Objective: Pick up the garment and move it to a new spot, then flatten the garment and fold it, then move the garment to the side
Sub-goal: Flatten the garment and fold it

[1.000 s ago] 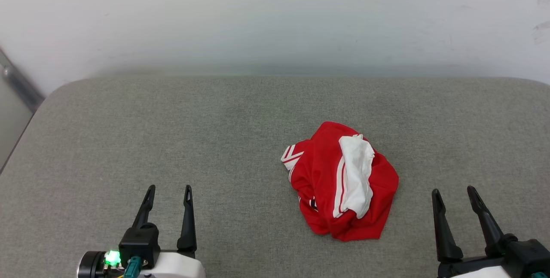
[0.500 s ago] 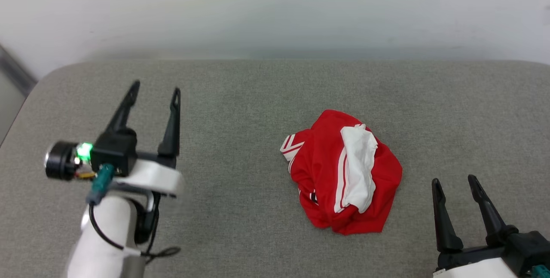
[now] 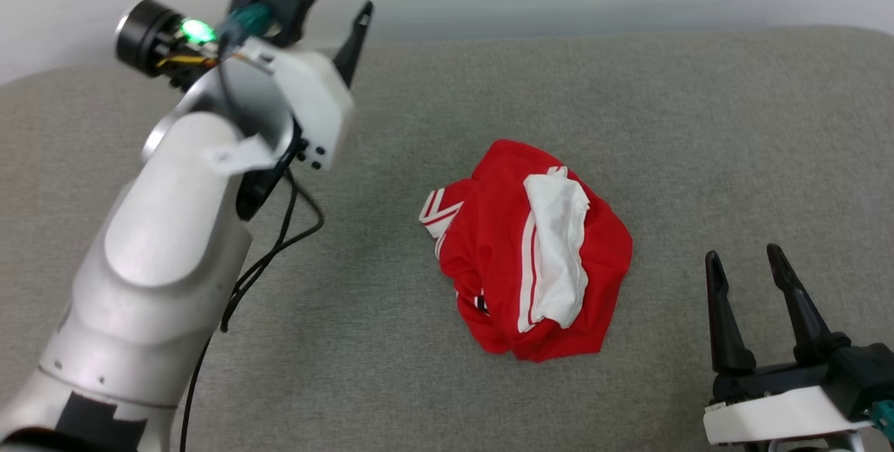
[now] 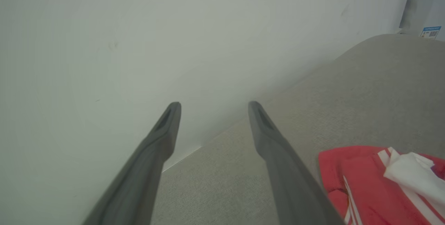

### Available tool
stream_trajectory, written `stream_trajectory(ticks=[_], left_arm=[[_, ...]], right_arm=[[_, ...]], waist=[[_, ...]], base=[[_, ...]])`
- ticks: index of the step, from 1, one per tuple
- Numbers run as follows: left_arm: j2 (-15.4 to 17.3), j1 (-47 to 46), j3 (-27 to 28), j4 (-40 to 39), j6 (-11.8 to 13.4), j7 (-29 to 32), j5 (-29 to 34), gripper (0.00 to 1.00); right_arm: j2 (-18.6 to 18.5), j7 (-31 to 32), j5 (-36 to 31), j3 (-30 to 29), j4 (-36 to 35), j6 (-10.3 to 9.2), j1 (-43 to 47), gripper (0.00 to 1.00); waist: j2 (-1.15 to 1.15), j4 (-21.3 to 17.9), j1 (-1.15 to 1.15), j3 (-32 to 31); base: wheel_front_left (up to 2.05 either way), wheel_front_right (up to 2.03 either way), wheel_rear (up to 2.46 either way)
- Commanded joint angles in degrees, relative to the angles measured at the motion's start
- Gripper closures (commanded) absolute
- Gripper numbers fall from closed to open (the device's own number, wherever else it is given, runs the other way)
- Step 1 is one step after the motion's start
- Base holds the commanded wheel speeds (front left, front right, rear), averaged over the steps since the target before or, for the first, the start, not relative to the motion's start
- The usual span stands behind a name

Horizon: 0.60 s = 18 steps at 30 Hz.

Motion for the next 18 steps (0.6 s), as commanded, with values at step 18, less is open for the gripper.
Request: stream_trajectory(ticks=[18], left_arm=[[8.34,-18.35,-35.93,2.18,0.00,36.21,-32.38,0.00]], right_arm=[[0.16,-0.12,0.78,1.16,-0.80,-0.02,-6.21,0.00]], waist=[[0.00,-5.87,-0.01,9.67]], base=[[0.00,0.00,0.00]])
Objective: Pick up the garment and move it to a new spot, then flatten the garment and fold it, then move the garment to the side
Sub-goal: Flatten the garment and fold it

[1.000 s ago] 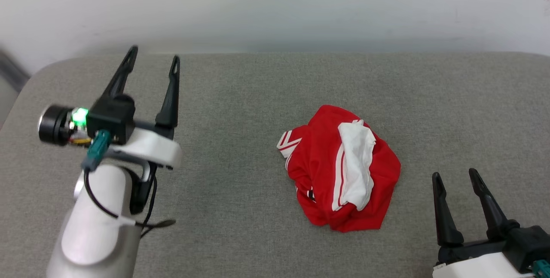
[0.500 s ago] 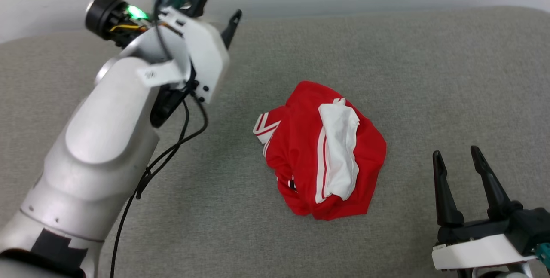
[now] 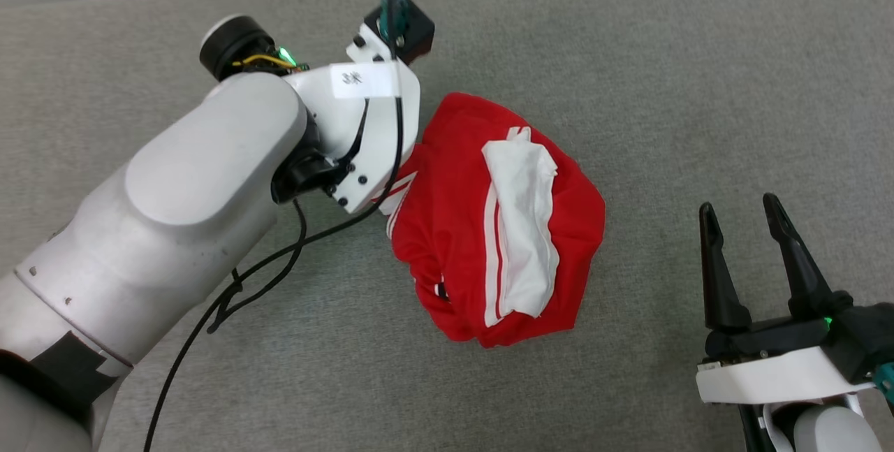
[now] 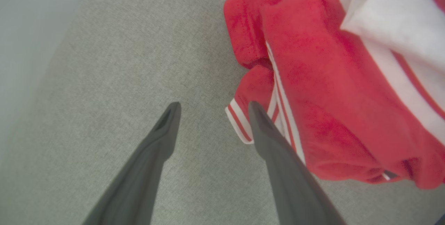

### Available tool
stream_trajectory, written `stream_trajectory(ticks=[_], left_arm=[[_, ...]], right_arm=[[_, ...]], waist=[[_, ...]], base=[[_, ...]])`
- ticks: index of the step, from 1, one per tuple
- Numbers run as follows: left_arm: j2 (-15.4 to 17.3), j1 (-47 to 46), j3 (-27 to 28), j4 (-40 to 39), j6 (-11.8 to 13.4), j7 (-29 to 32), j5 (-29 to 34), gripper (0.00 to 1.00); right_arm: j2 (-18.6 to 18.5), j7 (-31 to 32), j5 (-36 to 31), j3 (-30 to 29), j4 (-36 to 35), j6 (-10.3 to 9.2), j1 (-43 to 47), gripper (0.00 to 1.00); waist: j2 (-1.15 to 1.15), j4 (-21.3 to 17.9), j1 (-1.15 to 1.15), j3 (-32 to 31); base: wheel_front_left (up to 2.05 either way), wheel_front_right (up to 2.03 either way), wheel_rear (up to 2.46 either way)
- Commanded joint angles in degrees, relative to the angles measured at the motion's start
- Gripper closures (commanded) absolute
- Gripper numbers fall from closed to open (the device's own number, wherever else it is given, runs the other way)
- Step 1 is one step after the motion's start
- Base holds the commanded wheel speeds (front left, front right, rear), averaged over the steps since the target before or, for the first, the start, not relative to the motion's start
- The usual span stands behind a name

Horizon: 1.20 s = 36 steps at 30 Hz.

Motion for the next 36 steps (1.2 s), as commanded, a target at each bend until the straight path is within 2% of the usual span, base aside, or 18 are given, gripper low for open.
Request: stream_trajectory(ticks=[1,7,13,14,15,20,26,32,36], left_arm=[[0.34,-0.65,-0.63,0.31,0.00,0.38,-0.35,0.00],[0.93,-1.75,-8.91,3.19,0.00,1.33,-3.50,0.00],[1.06,1.80,-12.97,4.61,-0.01,3.89,-5.53,0.00],[1.05,2.10,-13.17,4.16,-0.05,3.93,-5.79,0.62],[1.02,2.18,-13.29,3.81,-0.05,3.32,-5.94,1.00],[1.21,-0.88,-12.67,3.18,-0.01,-2.82,-5.15,1.00],[1.54,-2.52,-11.73,3.81,0.00,-14.43,-6.23,1.00],[5.32,0.97,-9.56,3.83,0.55,-23.03,-7.13,1.00],[9.27,6.10,-7.97,1.44,3.12,-27.08,-8.84,1.00]], right_arm=[[0.14,-0.12,0.45,0.07,-0.23,-0.02,-0.86,0.00],[0.14,-0.12,1.07,1.01,-0.14,-0.02,-2.94,0.00],[0.14,-0.12,1.34,0.98,-0.05,-0.02,-3.55,0.00],[0.14,-0.12,1.28,0.86,-0.04,-0.02,-3.51,0.00],[0.14,-0.12,1.18,0.69,-0.03,-0.02,-3.35,0.00],[0.14,-0.12,0.21,0.28,0.27,-0.02,-2.16,0.00],[0.13,-0.12,-0.62,-0.23,0.65,-0.03,0.43,0.00],[0.13,-0.12,-1.13,-0.47,0.76,-0.03,3.11,0.00],[0.13,-0.12,-1.03,-0.69,0.86,-0.03,4.62,0.00]], waist=[[0.00,-0.89,-0.01,1.14],[0.00,-2.76,-0.01,4.04],[0.00,-3.54,-0.01,5.31],[0.00,-3.46,-0.01,5.33],[0.00,-3.27,-0.01,5.23],[0.00,-1.39,-0.01,3.04],[0.00,2.52,-0.01,-2.42],[0.00,6.48,-0.01,-7.12],[0.00,8.31,-0.01,-9.20]], base=[[0.00,0.00,0.00],[0.00,0.00,0.00],[0.00,0.00,0.00],[0.00,0.00,0.00],[0.00,0.00,0.00],[0.00,0.00,0.00],[0.00,0.00,0.00],[0.00,0.00,0.00],[0.00,0.00,0.00]])
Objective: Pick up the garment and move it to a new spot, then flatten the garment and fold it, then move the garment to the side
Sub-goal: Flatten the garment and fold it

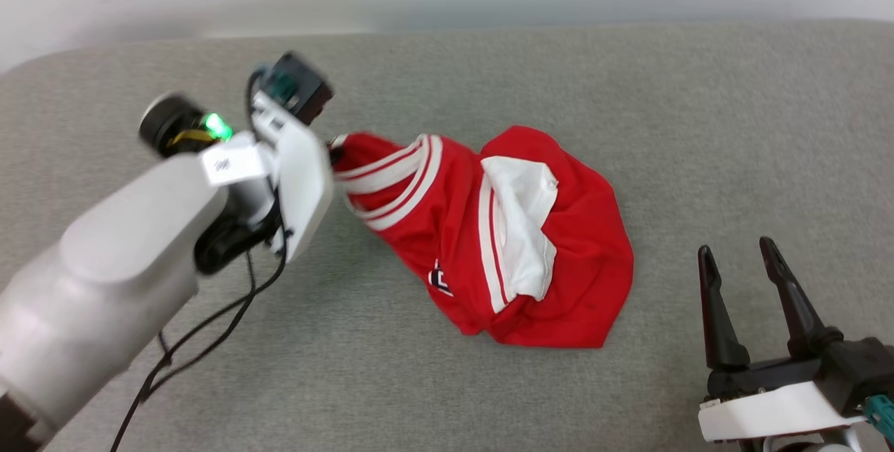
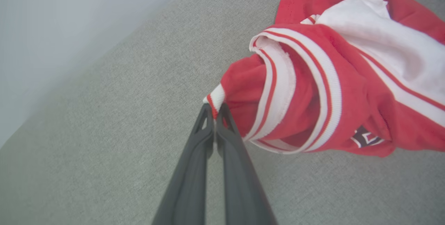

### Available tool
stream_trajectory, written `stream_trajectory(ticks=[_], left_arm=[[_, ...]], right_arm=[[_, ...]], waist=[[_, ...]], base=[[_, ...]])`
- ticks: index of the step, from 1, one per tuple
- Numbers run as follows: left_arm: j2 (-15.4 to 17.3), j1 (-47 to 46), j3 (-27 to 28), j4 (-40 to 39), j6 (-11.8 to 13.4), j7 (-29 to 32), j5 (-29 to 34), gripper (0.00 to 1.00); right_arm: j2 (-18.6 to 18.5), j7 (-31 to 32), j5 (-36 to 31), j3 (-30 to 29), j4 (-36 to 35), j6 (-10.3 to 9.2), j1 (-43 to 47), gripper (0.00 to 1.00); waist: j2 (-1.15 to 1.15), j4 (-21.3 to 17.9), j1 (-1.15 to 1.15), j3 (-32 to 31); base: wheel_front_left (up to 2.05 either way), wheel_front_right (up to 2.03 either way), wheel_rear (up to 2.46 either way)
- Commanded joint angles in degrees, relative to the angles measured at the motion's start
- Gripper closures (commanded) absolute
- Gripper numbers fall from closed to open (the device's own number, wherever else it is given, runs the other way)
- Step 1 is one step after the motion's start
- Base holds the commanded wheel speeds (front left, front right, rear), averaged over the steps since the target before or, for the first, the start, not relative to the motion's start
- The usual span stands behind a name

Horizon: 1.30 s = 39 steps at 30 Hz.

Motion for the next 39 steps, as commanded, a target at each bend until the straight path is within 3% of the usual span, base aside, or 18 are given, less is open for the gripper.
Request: stream_trajectory(ticks=[1,9,12,16,17,18,26,30,34,37,39], left_arm=[[1.06,1.75,0.30,-0.61,0.86,-0.69,-0.42,1.00],[8.74,19.70,0.63,-6.25,8.07,-5.51,-7.25,1.00],[9.42,30.53,-1.28,-6.92,10.15,-6.42,-10.81,1.00],[8.43,34.96,-1.60,-6.60,10.42,-7.98,-12.44,1.00],[8.36,34.89,-1.09,-6.57,10.61,-8.98,-12.42,0.67],[8.42,34.41,-0.60,-6.57,10.95,-9.97,-12.06,0.00],[12.21,25.89,4.76,-10.78,14.11,-15.49,-8.11,0.00],[13.42,18.88,6.74,-13.81,15.32,-14.27,-5.19,0.00],[11.50,11.68,6.61,-14.47,13.30,-9.49,-3.58,0.00],[8.10,5.25,4.47,-12.53,8.96,-1.72,-3.35,0.00],[7.22,3.96,3.77,-11.74,7.89,0.27,-3.45,0.00]], right_arm=[[0.12,-0.12,-0.03,-0.01,0.09,-0.03,0.52,0.00],[0.12,-0.12,0.13,0.08,0.42,-0.03,2.42,0.00],[0.13,-0.12,-0.03,-0.09,0.69,-0.02,2.70,0.00],[0.13,-0.12,-0.34,-0.44,0.79,-0.02,3.32,0.00],[0.13,-0.12,-0.42,-0.49,0.81,-0.02,3.44,0.00],[0.13,-0.12,-0.50,-0.53,0.84,-0.02,3.48,0.00],[0.13,-0.12,-0.33,-0.39,0.74,-0.02,3.78,0.00],[0.12,-0.12,-0.31,0.02,0.64,-0.02,3.38,0.00],[0.12,-0.11,-0.70,0.45,0.37,-0.03,1.97,0.00],[0.13,-0.11,-1.01,0.86,-0.03,-0.02,0.48,0.00],[0.13,-0.11,-1.08,0.96,-0.03,-0.02,0.13,0.00]], waist=[[0.00,1.88,0.00,-1.92],[0.00,2.85,0.00,-3.56],[0.00,2.62,0.00,-4.00],[0.00,2.95,0.00,-4.68],[0.00,3.06,0.00,-4.86],[0.00,3.15,0.00,-5.05],[0.00,3.34,0.00,-6.24],[0.00,2.74,0.00,-5.96],[0.00,1.37,0.00,-4.66],[0.00,-0.38,0.00,-2.56],[0.00,-0.83,0.00,-2.06]], base=[[0.00,0.00,0.00],[0.00,0.00,0.00],[0.00,0.00,0.00],[0.00,0.00,0.00],[0.00,0.00,0.00],[0.00,0.00,0.00],[0.00,0.00,0.00],[0.00,0.00,0.00],[0.00,0.00,0.00],[0.00,0.00,0.00],[0.00,0.00,0.00]])
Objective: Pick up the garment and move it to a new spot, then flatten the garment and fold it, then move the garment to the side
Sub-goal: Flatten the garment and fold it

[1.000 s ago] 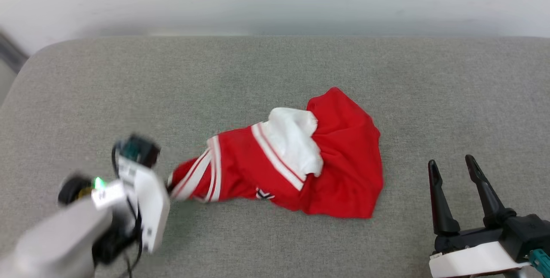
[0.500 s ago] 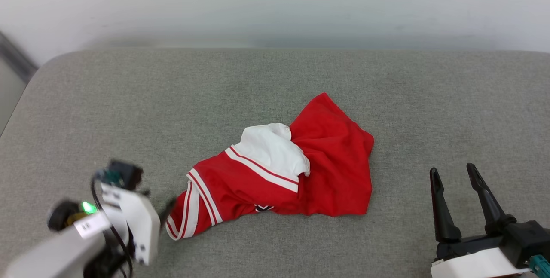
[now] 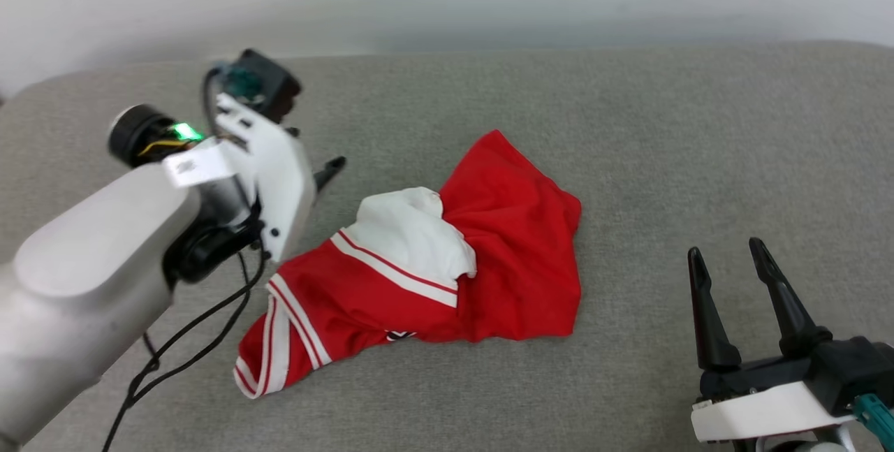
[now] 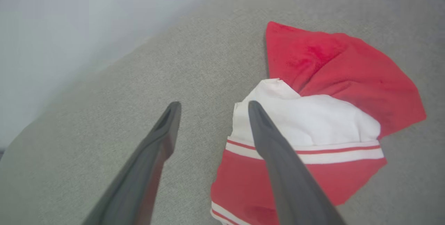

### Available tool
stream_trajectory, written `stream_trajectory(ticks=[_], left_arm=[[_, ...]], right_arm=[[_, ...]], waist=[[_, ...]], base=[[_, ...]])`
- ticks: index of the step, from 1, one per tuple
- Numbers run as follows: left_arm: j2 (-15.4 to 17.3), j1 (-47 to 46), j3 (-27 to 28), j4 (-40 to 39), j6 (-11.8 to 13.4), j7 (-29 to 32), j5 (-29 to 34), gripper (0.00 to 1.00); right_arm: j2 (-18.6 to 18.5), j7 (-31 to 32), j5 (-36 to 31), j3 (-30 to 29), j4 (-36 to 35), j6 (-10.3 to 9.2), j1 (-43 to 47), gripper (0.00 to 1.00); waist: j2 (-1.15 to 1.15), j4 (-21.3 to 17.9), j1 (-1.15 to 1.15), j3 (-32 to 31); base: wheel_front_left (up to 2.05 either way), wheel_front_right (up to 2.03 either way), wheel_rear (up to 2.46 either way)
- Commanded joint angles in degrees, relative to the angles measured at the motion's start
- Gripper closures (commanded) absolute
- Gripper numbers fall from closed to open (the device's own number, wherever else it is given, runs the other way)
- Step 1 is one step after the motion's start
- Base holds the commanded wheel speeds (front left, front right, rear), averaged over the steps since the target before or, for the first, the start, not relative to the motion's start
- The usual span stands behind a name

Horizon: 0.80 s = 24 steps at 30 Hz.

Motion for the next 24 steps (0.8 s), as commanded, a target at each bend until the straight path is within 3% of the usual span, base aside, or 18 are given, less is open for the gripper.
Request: stream_trajectory(ticks=[1,5,10,21,22,23,24], left_arm=[[-0.32,-0.54,-0.31,0.28,-0.36,0.47,-0.40,0.00],[-4.34,-3.95,-1.79,4.81,-4.17,7.64,-3.05,0.00],[-8.20,-6.52,-4.16,12.97,-7.23,14.58,-3.95,0.00],[-14.03,-0.49,-7.90,25.76,-10.08,22.02,-3.28,0.00],[-14.24,0.21,-8.12,25.97,-10.10,22.11,-3.00,0.53],[-14.46,0.61,-8.29,25.70,-10.10,21.86,-2.79,1.00],[-14.54,0.66,-8.43,25.25,-10.13,21.45,-2.38,1.00]], right_arm=[[0.14,-0.11,-0.48,0.01,-0.17,-0.02,-0.59,0.00],[0.14,-0.11,-0.29,0.37,-0.22,-0.02,-2.23,0.00],[0.14,-0.11,0.07,0.91,-0.35,-0.03,-3.99,0.00],[0.14,-0.11,0.65,0.87,-0.26,-0.03,-5.81,0.00],[0.13,-0.11,0.62,0.71,-0.20,-0.03,-5.80,0.00],[0.14,-0.11,0.57,0.59,-0.18,-0.03,-5.76,0.00],[0.14,-0.11,0.47,0.41,-0.11,-0.02,-5.69,0.00]], waist=[[0.00,-1.14,0.00,1.20],[0.00,-3.00,0.00,3.47],[0.00,-5.28,0.00,6.38],[0.00,-7.86,0.00,9.59],[0.00,-7.80,0.00,9.57],[0.00,-7.67,0.00,9.52],[0.00,-7.46,0.00,9.36]], base=[[0.00,0.00,0.00],[0.00,0.00,0.00],[0.00,0.00,0.00],[0.00,0.00,0.00],[0.00,0.00,0.00],[0.00,0.00,0.00],[0.00,0.00,0.00]])
